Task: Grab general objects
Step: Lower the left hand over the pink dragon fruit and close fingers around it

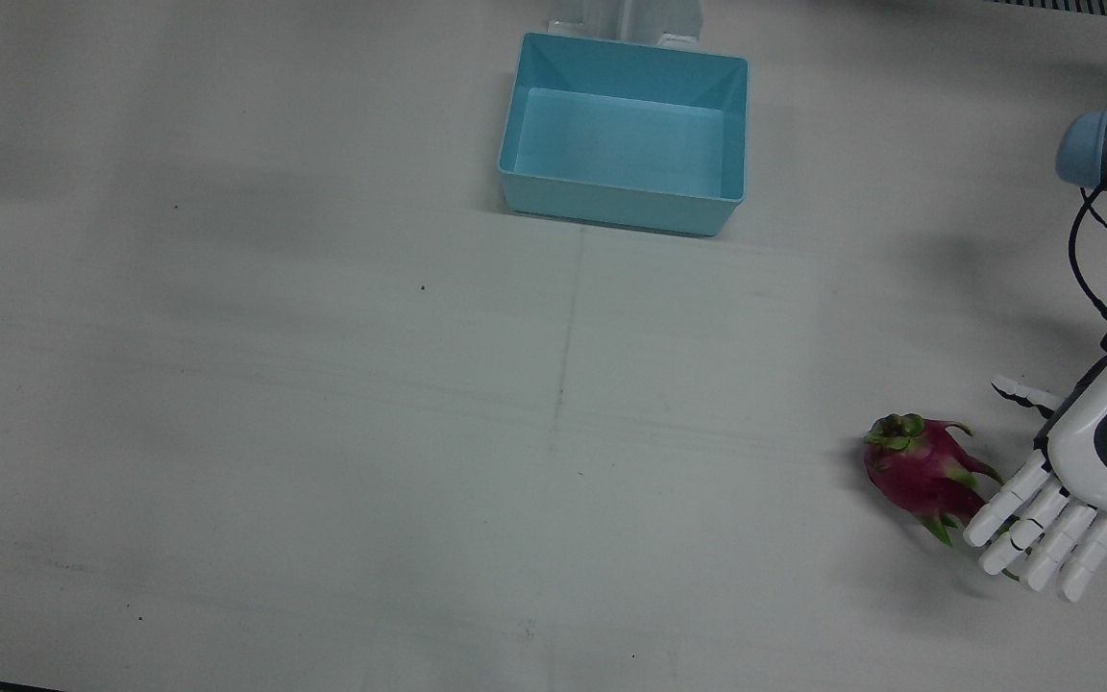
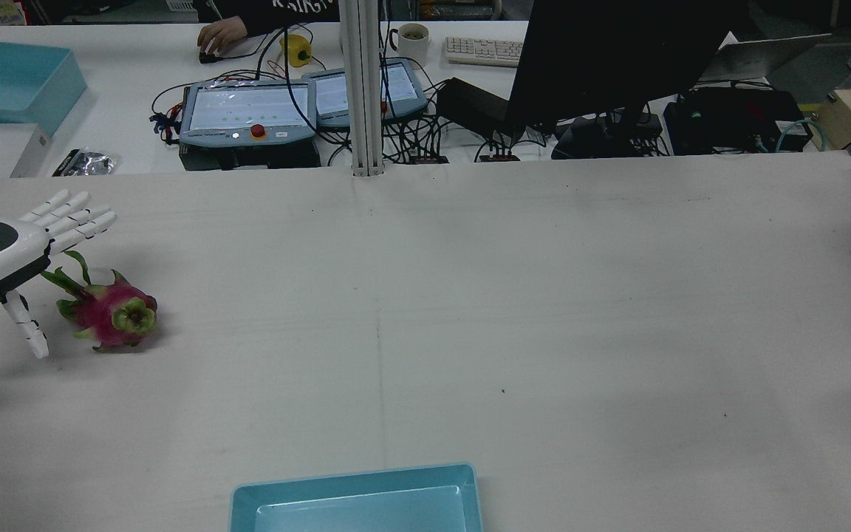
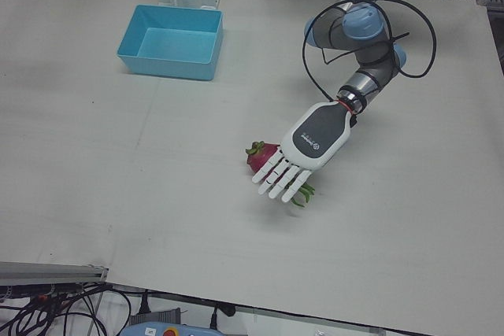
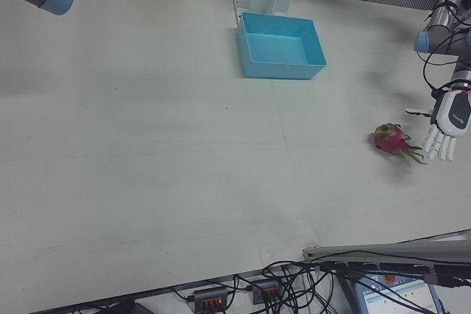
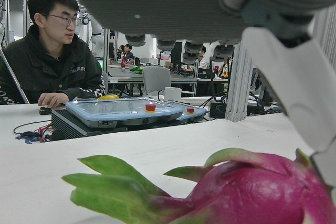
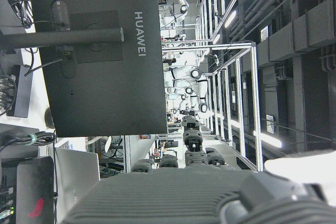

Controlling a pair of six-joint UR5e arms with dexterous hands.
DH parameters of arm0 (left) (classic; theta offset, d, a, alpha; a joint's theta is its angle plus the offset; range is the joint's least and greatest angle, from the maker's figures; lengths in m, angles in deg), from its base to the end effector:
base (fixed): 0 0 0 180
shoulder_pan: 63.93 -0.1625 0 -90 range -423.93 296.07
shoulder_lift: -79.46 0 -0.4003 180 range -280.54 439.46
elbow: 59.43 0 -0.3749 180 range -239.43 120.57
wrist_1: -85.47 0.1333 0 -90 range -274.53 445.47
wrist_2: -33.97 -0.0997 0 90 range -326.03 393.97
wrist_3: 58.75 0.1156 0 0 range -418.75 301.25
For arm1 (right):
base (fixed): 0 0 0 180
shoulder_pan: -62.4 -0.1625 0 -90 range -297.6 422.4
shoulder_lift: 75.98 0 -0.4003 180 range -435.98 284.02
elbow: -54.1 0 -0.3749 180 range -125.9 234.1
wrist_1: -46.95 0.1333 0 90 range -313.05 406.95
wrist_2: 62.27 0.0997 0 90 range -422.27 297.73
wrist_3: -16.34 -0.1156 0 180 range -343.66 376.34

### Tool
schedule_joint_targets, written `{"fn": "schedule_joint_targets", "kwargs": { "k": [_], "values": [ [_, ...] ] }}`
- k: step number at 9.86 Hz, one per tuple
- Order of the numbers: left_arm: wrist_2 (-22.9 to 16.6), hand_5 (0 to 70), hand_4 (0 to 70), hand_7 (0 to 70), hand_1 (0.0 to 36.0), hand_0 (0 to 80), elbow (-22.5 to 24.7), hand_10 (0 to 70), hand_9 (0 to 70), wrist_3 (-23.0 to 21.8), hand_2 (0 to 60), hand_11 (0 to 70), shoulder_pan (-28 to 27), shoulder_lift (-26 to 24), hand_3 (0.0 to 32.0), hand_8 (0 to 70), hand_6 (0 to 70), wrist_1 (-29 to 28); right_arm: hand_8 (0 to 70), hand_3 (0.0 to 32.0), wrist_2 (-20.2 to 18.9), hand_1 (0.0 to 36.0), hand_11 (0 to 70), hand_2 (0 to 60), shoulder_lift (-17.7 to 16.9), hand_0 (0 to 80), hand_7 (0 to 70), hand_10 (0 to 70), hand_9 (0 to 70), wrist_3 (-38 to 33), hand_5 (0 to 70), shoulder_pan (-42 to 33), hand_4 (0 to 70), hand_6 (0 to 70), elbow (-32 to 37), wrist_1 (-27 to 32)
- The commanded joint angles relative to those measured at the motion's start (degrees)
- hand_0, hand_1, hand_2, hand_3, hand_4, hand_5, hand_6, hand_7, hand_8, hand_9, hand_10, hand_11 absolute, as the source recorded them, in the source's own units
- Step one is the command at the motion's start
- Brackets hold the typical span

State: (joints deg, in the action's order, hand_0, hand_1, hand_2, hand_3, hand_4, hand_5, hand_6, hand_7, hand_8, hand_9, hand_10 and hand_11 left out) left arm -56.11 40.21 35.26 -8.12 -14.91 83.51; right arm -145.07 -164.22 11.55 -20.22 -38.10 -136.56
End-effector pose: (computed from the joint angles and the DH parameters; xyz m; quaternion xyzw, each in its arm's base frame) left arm 0.1893 -0.5156 0.5349 0.3978 0.6923 -0.2625 0.5418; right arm 0.0821 -0.5166 0.6355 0.0311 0.7092 -0.7038 0.0287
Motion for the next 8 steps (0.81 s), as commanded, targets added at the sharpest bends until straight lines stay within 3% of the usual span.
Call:
{"fn": "schedule_joint_targets", "kwargs": {
  "k": [1,2,3,5,6,8],
  "values": [
    [3.8,0.5,0.0,12.9,17.8,50.9,0.2,0.0,1.1,0.7,8.0,0.0,-2.8,-0.3,6.2,1.0,0.0,0.4,0.0,0.0,0.0,0.0,0.0,0.0,0.0,0.0,0.0,0.0,0.0,0.0,0.0,0.0,0.0,0.0,0.0,0.0],
    [5.6,0.1,0.0,12.4,19.0,51.2,-0.1,0.0,1.0,1.3,10.3,0.0,-5.2,-0.4,5.6,1.5,0.0,0.7,0.0,0.0,0.0,0.0,0.0,0.0,-0.1,0.0,0.0,0.0,0.0,0.0,0.0,0.0,0.0,0.0,0.0,0.0],
    [7.3,0.0,0.0,10.6,19.4,51.5,-0.1,0.0,0.7,3.2,10.7,0.0,-6.5,-1.4,7.6,1.5,0.0,2.0,0.0,0.0,0.0,0.0,0.0,0.0,0.0,0.0,0.0,0.0,0.0,0.0,0.0,0.0,0.0,0.0,0.0,0.0],
    [7.4,0.0,0.0,8.8,17.9,50.0,-0.7,0.0,0.3,5.8,9.8,0.0,-6.9,-4.6,6.2,1.6,0.0,5.6,0.0,0.0,0.0,0.0,0.0,0.0,0.0,0.0,0.0,0.0,0.0,0.0,0.0,0.0,0.0,0.0,0.0,0.0],
    [7.4,0.0,0.0,7.6,17.8,49.7,-0.8,0.0,0.1,7.0,10.0,0.0,-7.1,-4.7,7.2,1.5,0.0,5.7,0.0,0.0,0.0,0.0,0.0,0.0,-0.1,0.0,0.0,0.0,0.0,0.0,0.0,0.0,0.0,0.0,0.0,0.0],
    [7.4,0.0,0.0,7.8,17.4,49.6,-2.2,0.0,0.1,8.5,9.8,0.0,-7.5,-6.1,4.4,1.7,0.0,5.9,0.0,0.0,0.0,0.0,0.0,0.0,0.0,0.0,0.0,0.0,0.0,0.0,0.0,0.0,0.0,0.0,0.0,0.0]
  ]
}}
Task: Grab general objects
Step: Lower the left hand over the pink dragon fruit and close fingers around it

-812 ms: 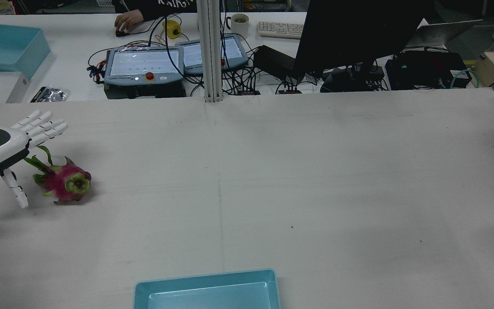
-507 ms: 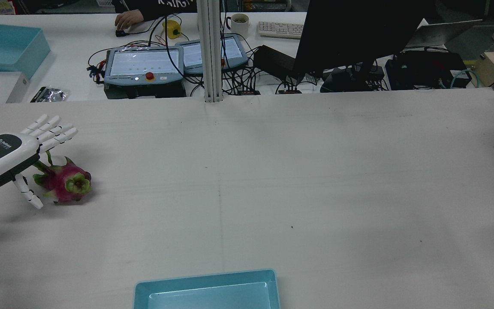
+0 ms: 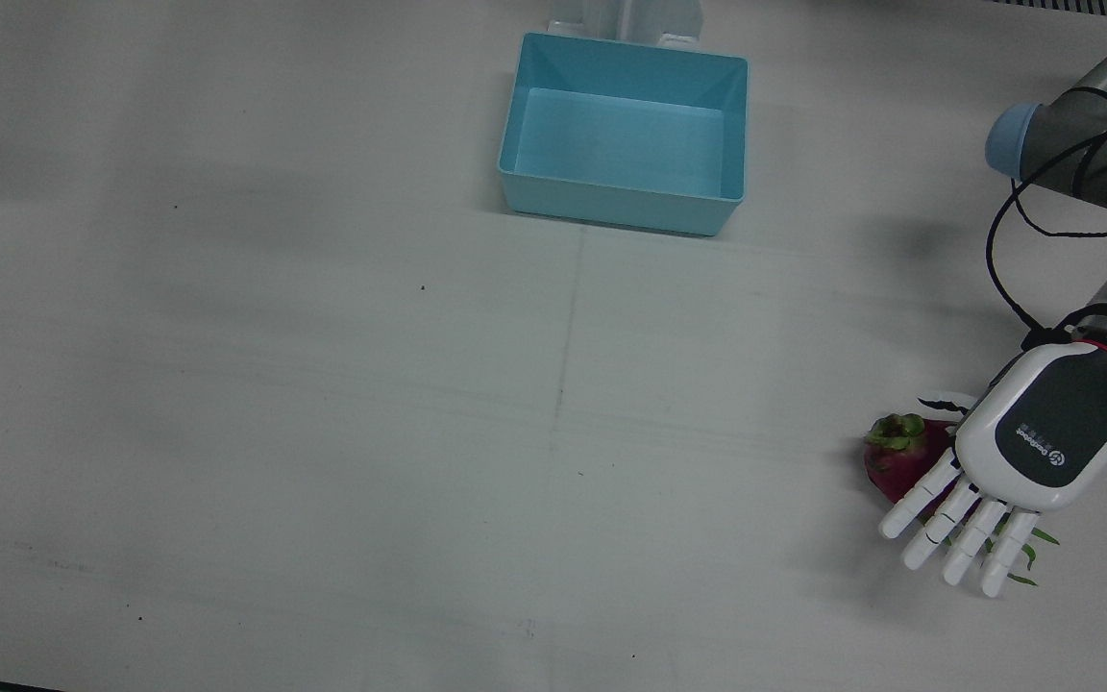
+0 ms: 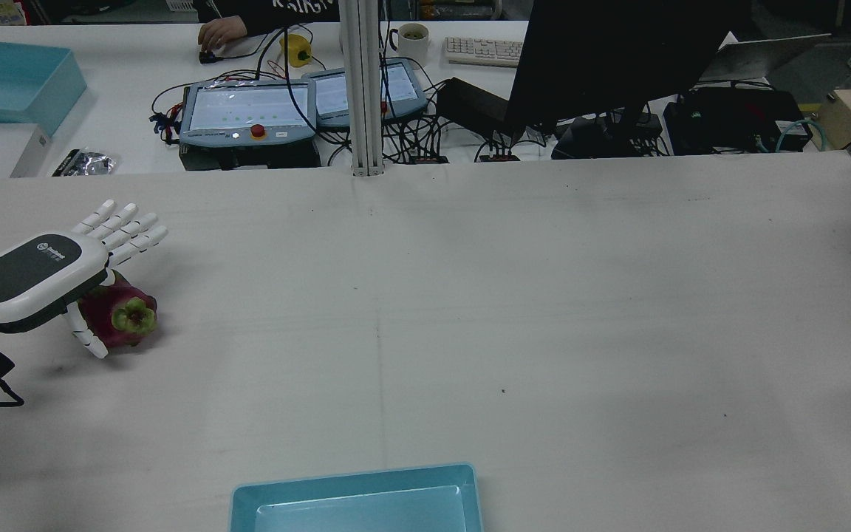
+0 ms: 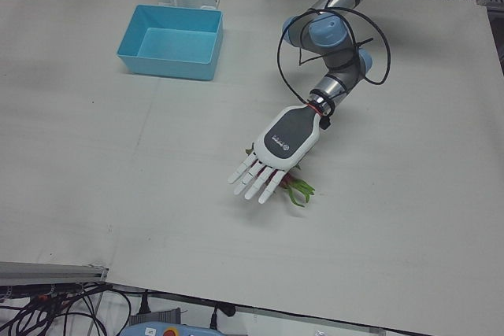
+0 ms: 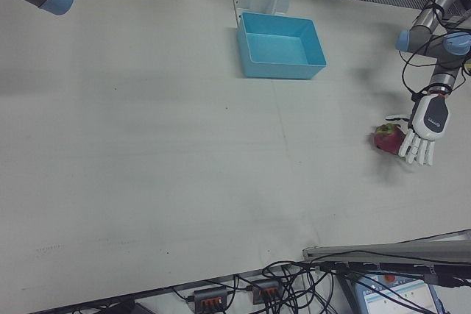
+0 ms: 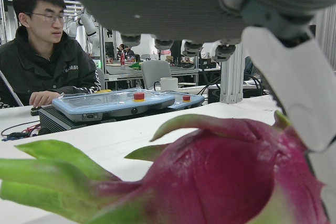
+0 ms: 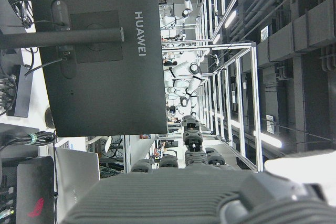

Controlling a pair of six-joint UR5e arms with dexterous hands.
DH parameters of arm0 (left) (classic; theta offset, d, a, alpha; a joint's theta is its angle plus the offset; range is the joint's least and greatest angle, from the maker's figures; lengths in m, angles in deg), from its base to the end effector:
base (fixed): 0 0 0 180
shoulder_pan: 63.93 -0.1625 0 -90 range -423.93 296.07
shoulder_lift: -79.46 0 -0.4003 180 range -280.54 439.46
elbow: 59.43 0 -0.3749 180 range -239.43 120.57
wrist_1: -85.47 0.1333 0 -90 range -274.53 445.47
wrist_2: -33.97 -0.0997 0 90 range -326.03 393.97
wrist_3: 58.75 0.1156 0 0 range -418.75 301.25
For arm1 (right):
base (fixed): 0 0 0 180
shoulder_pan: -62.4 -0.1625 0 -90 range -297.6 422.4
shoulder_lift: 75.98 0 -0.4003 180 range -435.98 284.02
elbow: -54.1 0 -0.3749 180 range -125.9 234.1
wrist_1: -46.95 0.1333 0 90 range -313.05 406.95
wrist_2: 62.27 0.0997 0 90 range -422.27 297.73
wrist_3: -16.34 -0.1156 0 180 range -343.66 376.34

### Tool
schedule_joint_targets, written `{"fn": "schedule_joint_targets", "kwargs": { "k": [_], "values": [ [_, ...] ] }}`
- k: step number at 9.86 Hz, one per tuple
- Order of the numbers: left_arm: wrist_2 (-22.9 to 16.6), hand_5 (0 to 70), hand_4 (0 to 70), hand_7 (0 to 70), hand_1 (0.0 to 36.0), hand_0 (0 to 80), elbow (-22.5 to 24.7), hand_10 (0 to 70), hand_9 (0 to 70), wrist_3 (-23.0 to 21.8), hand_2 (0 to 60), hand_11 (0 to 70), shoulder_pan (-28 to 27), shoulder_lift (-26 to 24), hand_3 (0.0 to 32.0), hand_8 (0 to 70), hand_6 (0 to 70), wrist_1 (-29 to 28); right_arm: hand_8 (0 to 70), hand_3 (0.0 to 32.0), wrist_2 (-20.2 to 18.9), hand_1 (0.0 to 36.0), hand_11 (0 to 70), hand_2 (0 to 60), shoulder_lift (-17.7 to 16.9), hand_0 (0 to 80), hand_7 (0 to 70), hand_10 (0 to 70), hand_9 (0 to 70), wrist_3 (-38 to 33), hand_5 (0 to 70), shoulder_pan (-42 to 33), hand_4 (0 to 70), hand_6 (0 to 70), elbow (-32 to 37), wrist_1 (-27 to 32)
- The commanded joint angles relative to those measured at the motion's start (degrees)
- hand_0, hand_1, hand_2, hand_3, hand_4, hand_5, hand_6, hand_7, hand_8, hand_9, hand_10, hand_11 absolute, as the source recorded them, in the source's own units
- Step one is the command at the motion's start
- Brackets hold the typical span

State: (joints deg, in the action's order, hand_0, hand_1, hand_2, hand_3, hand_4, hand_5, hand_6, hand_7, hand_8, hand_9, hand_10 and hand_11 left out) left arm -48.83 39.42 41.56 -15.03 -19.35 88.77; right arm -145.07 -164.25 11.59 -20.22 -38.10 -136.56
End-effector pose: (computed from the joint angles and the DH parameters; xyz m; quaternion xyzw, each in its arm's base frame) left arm 0.2531 -0.5149 0.5125 0.4230 0.6664 -0.2490 0.5612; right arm 0.0821 -0.5163 0.6358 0.0308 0.7090 -0.7040 0.0284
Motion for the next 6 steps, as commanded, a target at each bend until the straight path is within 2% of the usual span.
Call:
{"fn": "schedule_joint_targets", "kwargs": {
  "k": [1,3,5,6],
  "values": [
    [0.1,0.0,0.0,8.1,16.7,49.5,-1.7,0.0,0.2,3.3,9.0,0.0,-1.7,-3.0,3.6,2.8,0.0,2.6,0.0,0.0,0.0,0.0,0.0,0.0,-0.1,0.0,0.0,0.0,0.0,-0.1,0.0,0.0,0.0,0.0,0.0,0.0],
    [0.1,0.0,0.0,6.3,16.4,49.2,-1.9,0.0,0.0,3.8,8.5,0.0,-2.0,-3.4,6.4,2.1,0.0,3.6,0.0,0.0,0.0,0.0,0.0,0.0,0.0,0.0,0.0,0.0,0.0,0.0,0.0,0.0,0.0,0.0,0.0,0.0],
    [0.1,0.0,0.0,6.2,16.5,48.9,-1.9,0.0,0.0,5.4,8.4,0.0,-1.9,-3.3,5.8,2.2,0.0,4.3,0.0,0.0,0.0,0.0,0.0,0.0,-0.1,0.0,0.0,0.0,0.0,-0.1,0.0,0.0,0.0,0.0,0.0,0.0],
    [0.1,0.0,0.0,8.0,15.9,48.7,-1.9,0.0,0.2,5.9,8.4,0.0,-2.0,-3.3,3.4,3.3,0.0,4.3,0.0,0.0,0.0,0.0,0.0,0.0,-0.1,0.0,0.0,0.0,0.0,0.0,0.0,0.0,0.0,0.0,0.0,0.0]
  ]
}}
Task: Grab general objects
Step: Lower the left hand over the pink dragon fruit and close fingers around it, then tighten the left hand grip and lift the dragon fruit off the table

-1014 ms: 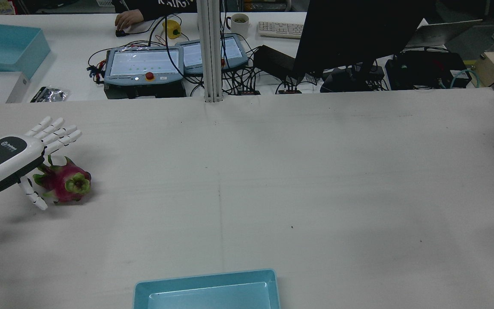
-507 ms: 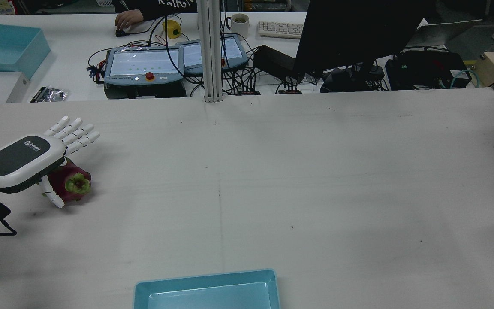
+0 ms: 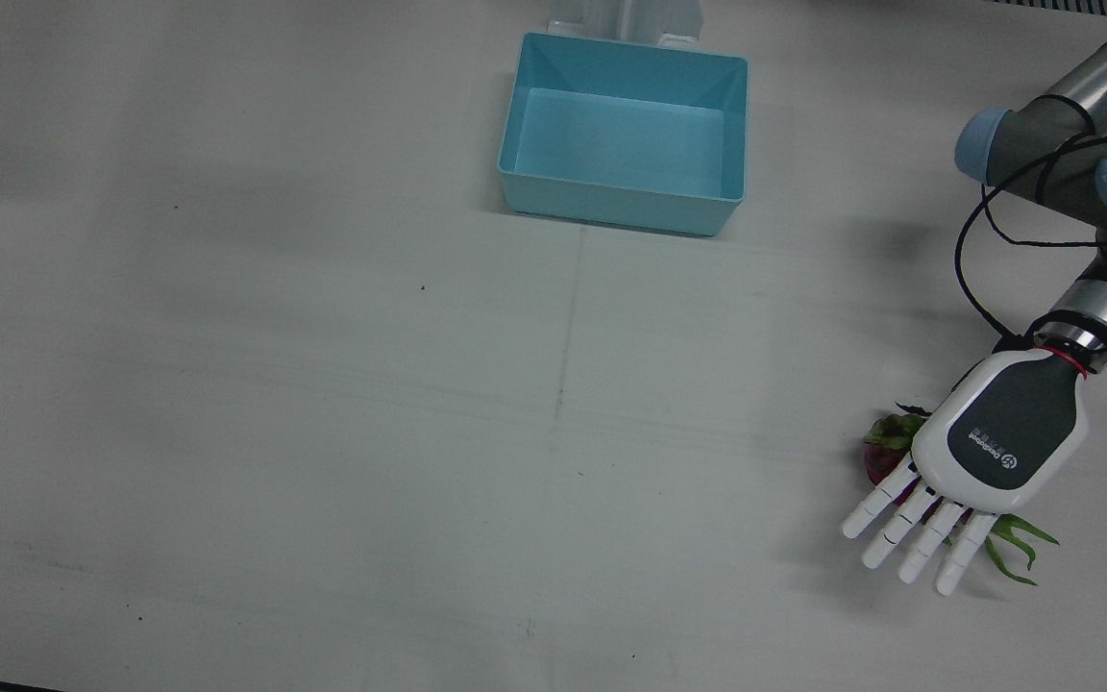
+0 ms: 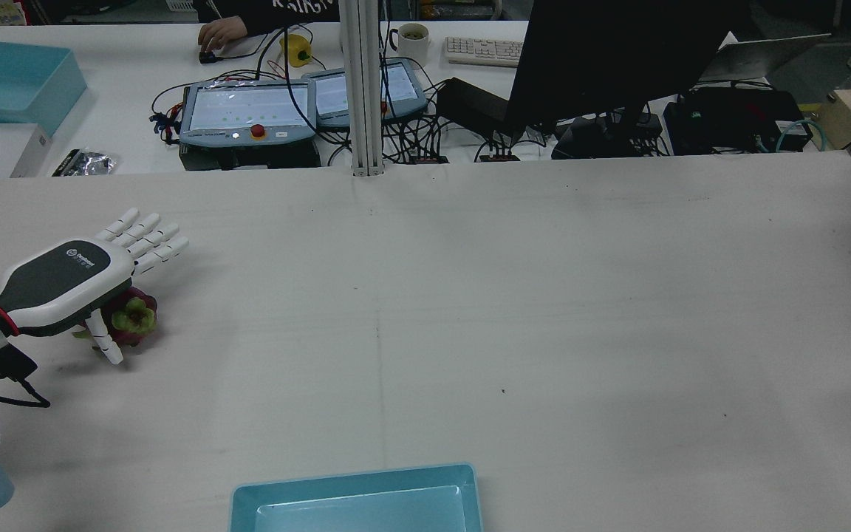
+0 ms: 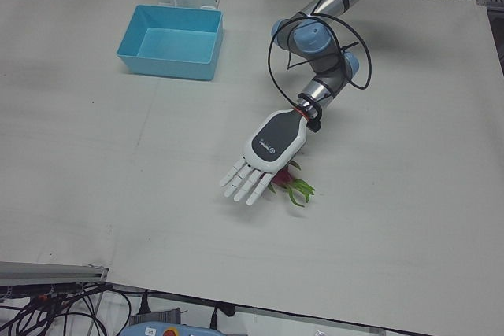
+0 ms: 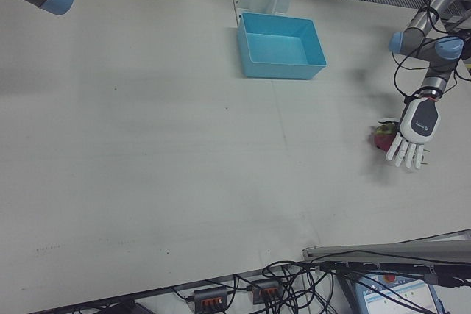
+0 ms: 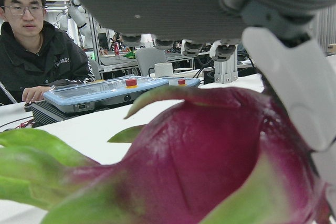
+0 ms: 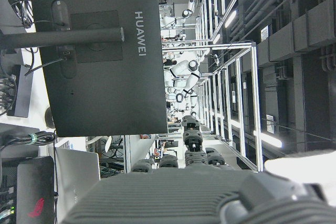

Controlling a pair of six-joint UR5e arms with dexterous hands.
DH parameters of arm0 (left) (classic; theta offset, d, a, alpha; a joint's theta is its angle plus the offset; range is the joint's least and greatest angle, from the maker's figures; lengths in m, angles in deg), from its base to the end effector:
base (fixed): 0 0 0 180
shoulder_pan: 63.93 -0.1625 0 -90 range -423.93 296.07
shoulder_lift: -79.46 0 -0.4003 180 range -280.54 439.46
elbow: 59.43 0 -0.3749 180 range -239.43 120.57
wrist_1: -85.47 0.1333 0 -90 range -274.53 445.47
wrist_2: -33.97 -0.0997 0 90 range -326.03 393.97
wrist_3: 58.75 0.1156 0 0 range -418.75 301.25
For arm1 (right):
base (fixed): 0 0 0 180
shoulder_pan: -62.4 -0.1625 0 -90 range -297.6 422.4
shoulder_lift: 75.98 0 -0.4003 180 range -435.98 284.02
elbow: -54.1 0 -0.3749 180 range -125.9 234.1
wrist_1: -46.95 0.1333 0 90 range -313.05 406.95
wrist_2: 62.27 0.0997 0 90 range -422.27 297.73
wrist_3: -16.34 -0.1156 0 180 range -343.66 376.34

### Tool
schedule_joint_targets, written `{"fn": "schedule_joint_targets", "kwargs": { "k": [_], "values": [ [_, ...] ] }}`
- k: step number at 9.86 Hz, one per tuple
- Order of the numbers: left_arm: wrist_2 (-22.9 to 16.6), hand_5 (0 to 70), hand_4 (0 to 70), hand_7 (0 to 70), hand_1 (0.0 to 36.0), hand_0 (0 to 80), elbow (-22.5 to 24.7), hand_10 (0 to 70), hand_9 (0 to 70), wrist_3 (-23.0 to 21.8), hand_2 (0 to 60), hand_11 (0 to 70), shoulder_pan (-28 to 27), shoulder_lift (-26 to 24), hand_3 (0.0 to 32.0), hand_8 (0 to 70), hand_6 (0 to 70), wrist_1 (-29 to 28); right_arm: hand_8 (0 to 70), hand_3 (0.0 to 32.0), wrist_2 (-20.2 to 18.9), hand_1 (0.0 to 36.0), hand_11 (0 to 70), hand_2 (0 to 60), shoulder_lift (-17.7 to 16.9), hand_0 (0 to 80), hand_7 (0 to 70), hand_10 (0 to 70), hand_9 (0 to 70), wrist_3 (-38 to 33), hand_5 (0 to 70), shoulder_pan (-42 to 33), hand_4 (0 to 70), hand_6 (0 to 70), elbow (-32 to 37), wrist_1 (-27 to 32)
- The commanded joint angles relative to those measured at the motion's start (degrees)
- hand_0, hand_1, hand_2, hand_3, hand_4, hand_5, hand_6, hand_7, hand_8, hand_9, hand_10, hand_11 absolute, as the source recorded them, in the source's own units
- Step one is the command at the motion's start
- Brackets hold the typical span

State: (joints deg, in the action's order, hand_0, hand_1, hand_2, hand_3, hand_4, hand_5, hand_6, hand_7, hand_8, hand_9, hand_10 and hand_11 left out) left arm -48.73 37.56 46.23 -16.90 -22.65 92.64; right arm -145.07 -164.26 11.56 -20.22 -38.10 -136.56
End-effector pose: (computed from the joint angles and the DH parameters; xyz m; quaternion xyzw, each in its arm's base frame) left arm 0.2809 -0.5187 0.5051 0.4337 0.6438 -0.2210 0.5904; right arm 0.0822 -0.5163 0.6359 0.0310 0.7089 -0.7040 0.0286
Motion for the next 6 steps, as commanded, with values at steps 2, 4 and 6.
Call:
{"fn": "schedule_joint_targets", "kwargs": {
  "k": [2,4,6],
  "values": [
    [0.1,2.7,3.1,23.4,15.1,48.3,-0.2,1.4,3.4,3.1,13.3,3.1,-0.2,-0.1,0.0,9.1,3.2,0.6,0.0,0.0,0.0,0.0,0.0,0.0,0.0,0.0,0.0,0.0,0.0,0.0,0.0,0.0,0.0,0.0,0.0,0.0],
    [0.1,13.0,20.3,40.1,14.9,48.8,-1.7,20.6,19.3,4.7,20.5,31.2,-0.8,-0.4,0.0,16.9,16.6,-0.1,0.0,0.0,0.0,0.0,0.0,0.0,0.0,0.0,0.0,0.0,0.0,0.0,0.0,0.0,0.0,0.0,0.0,0.0],
    [0.2,23.1,29.3,56.1,13.1,48.8,-2.2,43.4,38.5,4.9,24.1,61.8,-0.9,-0.4,0.0,28.6,33.2,-0.8,0.0,0.0,0.0,0.0,0.0,0.0,0.0,0.0,0.0,0.0,0.0,0.0,0.0,0.0,0.0,0.0,0.0,0.0]
  ]
}}
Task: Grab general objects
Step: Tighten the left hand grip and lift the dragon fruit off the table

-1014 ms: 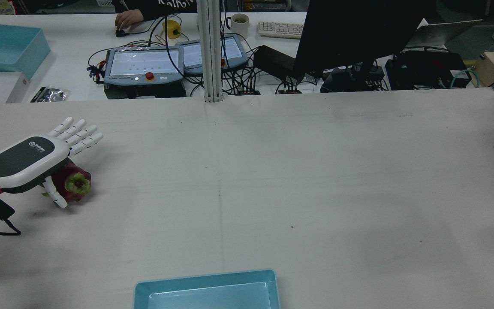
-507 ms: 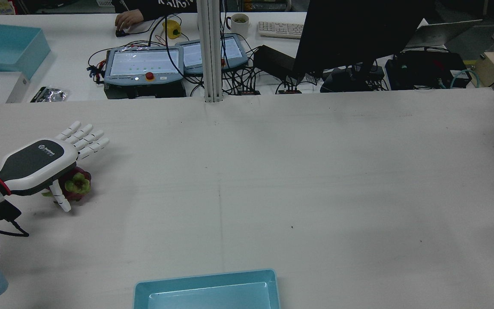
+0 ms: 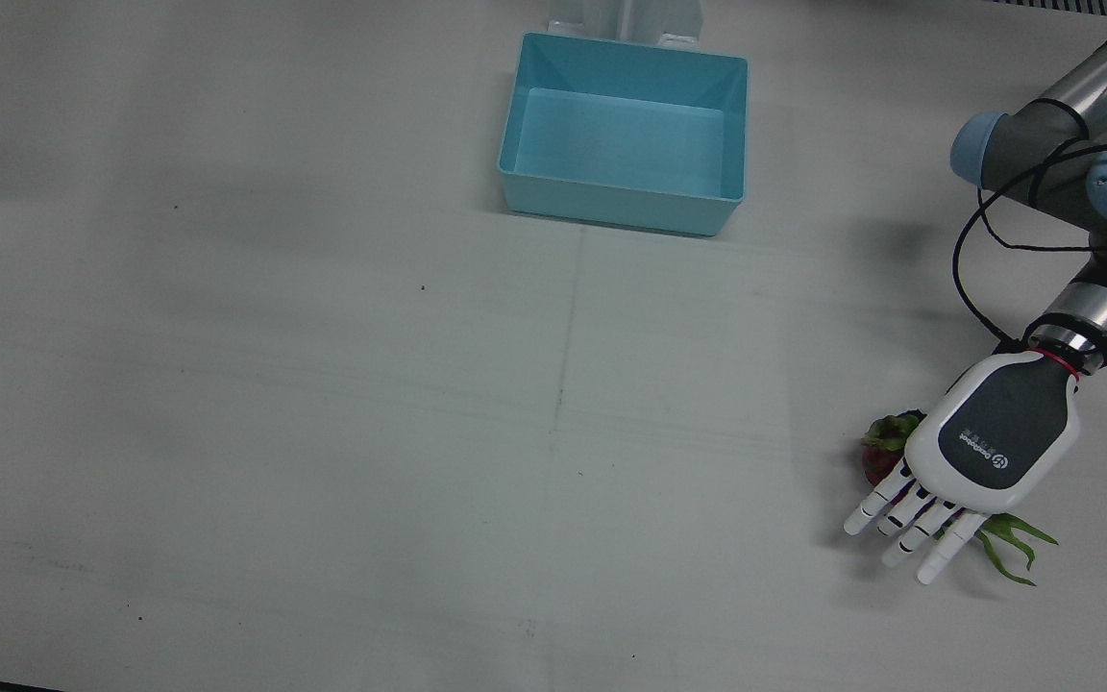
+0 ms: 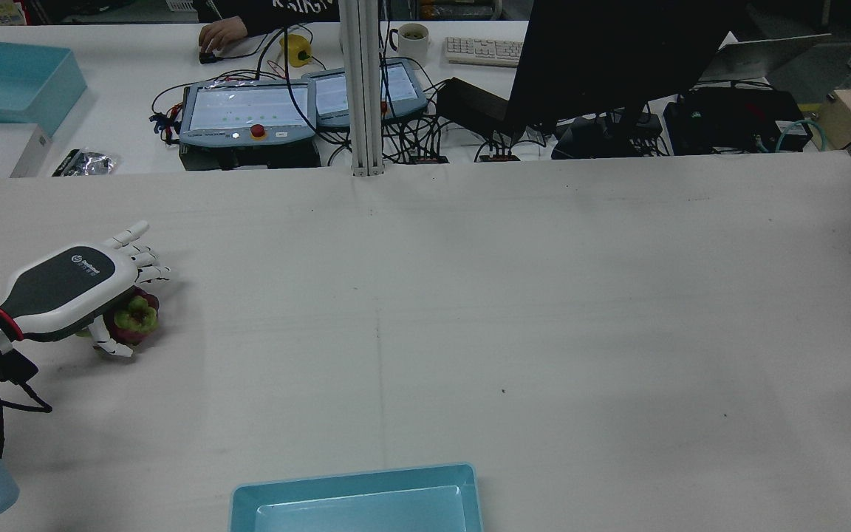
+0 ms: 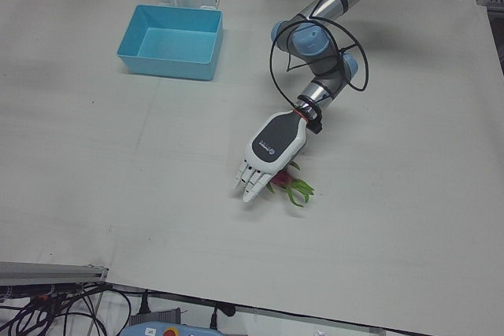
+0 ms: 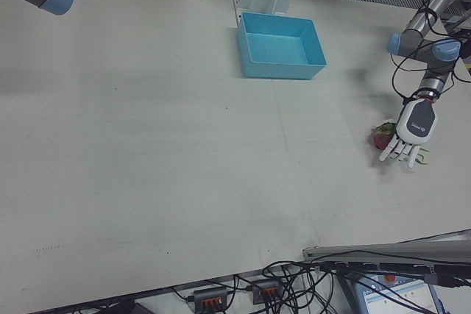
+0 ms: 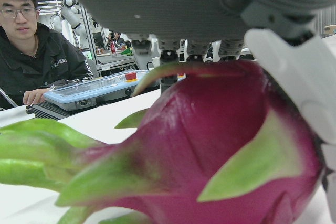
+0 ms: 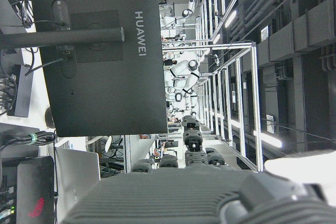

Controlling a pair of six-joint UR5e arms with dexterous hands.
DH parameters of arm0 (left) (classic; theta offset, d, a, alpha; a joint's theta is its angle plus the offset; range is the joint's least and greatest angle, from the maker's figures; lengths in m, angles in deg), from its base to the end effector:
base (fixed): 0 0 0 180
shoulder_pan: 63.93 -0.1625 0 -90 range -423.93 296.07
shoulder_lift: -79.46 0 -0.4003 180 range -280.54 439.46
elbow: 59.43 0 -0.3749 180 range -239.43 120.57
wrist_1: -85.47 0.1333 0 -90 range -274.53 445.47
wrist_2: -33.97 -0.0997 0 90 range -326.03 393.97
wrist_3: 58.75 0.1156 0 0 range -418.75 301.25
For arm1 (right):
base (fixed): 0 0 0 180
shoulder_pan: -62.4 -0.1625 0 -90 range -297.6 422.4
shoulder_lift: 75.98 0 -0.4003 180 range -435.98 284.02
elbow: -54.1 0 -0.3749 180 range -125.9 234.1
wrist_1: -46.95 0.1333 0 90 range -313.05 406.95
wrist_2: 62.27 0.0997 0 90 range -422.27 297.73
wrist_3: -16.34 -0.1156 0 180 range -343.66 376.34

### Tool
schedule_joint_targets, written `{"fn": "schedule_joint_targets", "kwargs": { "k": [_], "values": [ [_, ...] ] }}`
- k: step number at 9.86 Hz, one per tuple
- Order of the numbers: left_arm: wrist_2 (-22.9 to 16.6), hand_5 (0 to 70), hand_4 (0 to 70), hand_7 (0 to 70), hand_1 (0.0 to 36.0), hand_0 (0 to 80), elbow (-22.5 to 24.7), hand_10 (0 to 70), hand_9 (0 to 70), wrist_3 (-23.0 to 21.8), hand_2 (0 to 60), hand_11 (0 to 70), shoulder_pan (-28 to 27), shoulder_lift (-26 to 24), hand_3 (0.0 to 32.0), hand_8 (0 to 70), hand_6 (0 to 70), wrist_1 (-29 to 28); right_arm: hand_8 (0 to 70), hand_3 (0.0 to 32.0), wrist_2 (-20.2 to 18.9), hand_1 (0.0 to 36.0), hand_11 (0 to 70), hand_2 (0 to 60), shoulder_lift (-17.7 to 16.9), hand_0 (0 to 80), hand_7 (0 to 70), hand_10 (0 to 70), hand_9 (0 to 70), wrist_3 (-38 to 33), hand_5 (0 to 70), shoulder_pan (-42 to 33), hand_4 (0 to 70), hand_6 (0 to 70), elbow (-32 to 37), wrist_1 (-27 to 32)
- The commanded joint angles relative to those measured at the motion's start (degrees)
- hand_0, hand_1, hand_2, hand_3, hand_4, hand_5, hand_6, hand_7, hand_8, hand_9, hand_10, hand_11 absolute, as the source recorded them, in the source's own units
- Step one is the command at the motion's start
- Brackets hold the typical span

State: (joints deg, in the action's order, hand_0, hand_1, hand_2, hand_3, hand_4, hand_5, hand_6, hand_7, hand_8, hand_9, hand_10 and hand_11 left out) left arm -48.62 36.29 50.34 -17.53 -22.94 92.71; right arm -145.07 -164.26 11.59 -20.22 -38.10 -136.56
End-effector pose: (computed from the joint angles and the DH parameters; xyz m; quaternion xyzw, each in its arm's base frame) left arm 0.2883 -0.5176 0.5131 0.4508 0.6248 -0.1984 0.6058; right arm 0.0822 -0.5163 0.6359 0.0308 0.7089 -0.7040 0.0284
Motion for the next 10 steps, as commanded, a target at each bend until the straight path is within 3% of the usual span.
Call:
{"fn": "schedule_joint_targets", "kwargs": {
  "k": [1,2,3,4,5,7,8,10],
  "values": [
    [0.1,29.6,34.6,64.6,7.9,47.3,-1.1,54.5,48.0,0.8,20.6,70.0,-0.2,-0.1,0.0,40.7,43.3,-1.2,0.0,0.0,0.0,0.0,0.0,0.0,0.0,0.0,0.0,0.0,0.0,0.0,0.0,0.0,0.0,0.0,0.0,0.0],
    [0.1,38.7,40.8,70.0,0.1,44.6,-0.9,70.0,61.8,0.7,14.3,70.0,-0.2,-0.1,0.0,56.8,57.7,-1.3,0.0,0.0,0.0,0.0,0.0,0.0,0.0,0.0,0.0,0.0,0.0,0.0,0.0,0.0,0.0,0.0,0.0,0.0],
    [0.1,48.9,48.8,70.0,0.0,43.7,-0.3,70.0,70.0,0.7,15.7,70.0,-0.2,-0.1,0.0,70.0,70.0,-1.1,0.0,0.0,0.0,0.0,0.0,0.0,0.0,0.0,0.0,0.0,0.0,0.0,0.0,0.0,0.0,0.0,0.0,0.0],
    [0.2,60.2,62.2,70.0,0.0,42.6,0.4,70.0,70.0,0.7,16.7,70.0,-0.1,-0.3,0.0,70.0,70.0,-0.1,0.0,0.0,0.0,0.0,0.0,0.0,0.0,0.0,0.0,0.0,0.0,0.0,0.0,0.0,0.0,0.0,0.0,0.0],
    [0.8,68.0,70.0,70.0,0.0,41.9,0.7,70.0,70.0,0.2,17.2,70.0,0.0,-0.5,0.0,70.0,70.0,0.0,0.0,0.0,0.0,0.0,0.0,0.0,0.0,0.0,0.0,0.0,0.0,0.0,0.0,0.0,0.0,0.0,0.0,0.0],
    [0.9,70.0,70.0,70.0,0.0,42.2,1.8,70.0,70.0,-1.8,22.8,70.0,0.0,-3.0,0.0,70.0,70.0,2.1,0.0,0.0,0.0,0.0,0.0,0.0,0.0,0.0,0.0,0.0,0.0,-0.1,0.0,0.0,0.0,0.0,0.0,0.0],
    [0.6,70.0,70.0,70.0,0.0,41.7,1.9,70.0,70.0,-5.2,31.6,70.0,-0.1,-6.1,0.0,70.0,70.0,5.0,0.0,0.0,0.0,0.0,0.0,0.0,0.0,0.0,0.0,0.0,0.0,0.0,0.0,0.0,0.0,0.0,0.0,0.0],
    [-0.9,70.0,70.0,70.0,0.0,37.4,1.9,70.0,70.0,-14.4,59.0,70.0,-0.2,-10.9,0.0,70.0,70.0,7.2,0.0,0.0,0.0,0.0,0.0,0.0,0.0,0.0,0.0,0.0,0.0,0.0,0.0,0.0,0.0,0.0,0.0,0.0]
  ]
}}
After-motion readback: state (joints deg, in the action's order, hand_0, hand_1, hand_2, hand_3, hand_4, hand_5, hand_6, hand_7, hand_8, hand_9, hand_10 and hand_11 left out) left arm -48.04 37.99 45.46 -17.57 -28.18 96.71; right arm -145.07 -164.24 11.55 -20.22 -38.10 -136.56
